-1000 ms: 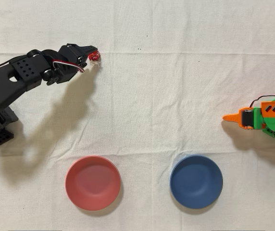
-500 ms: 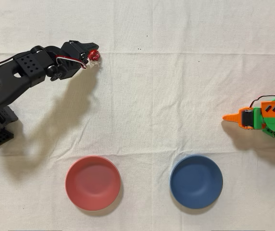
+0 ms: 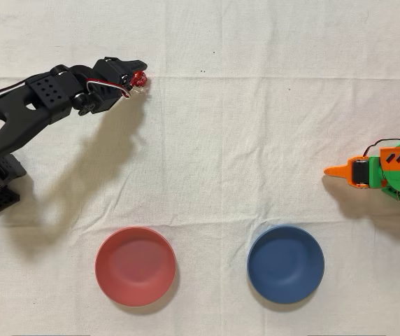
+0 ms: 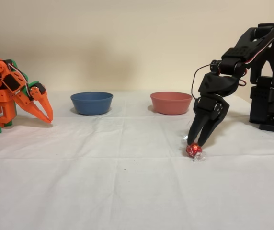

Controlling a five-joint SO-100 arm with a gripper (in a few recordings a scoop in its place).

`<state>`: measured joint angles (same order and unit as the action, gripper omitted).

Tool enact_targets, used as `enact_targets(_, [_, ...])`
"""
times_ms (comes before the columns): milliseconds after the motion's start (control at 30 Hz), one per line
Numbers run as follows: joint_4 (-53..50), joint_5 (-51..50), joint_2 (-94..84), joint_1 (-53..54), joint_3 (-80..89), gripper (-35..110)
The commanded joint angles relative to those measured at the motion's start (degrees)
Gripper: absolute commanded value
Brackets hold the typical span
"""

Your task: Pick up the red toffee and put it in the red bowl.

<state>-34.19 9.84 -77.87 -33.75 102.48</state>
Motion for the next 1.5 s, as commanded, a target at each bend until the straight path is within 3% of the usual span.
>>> enact_targets(0, [1.0,0.9,-1.1,-1.1,-2.1,25])
enact_targets(1133, [8.9,4.7,1.7,-0.6,3.7,25])
enact_targets(1467, [10.2,6.0,3.1,0.1,3.2,16])
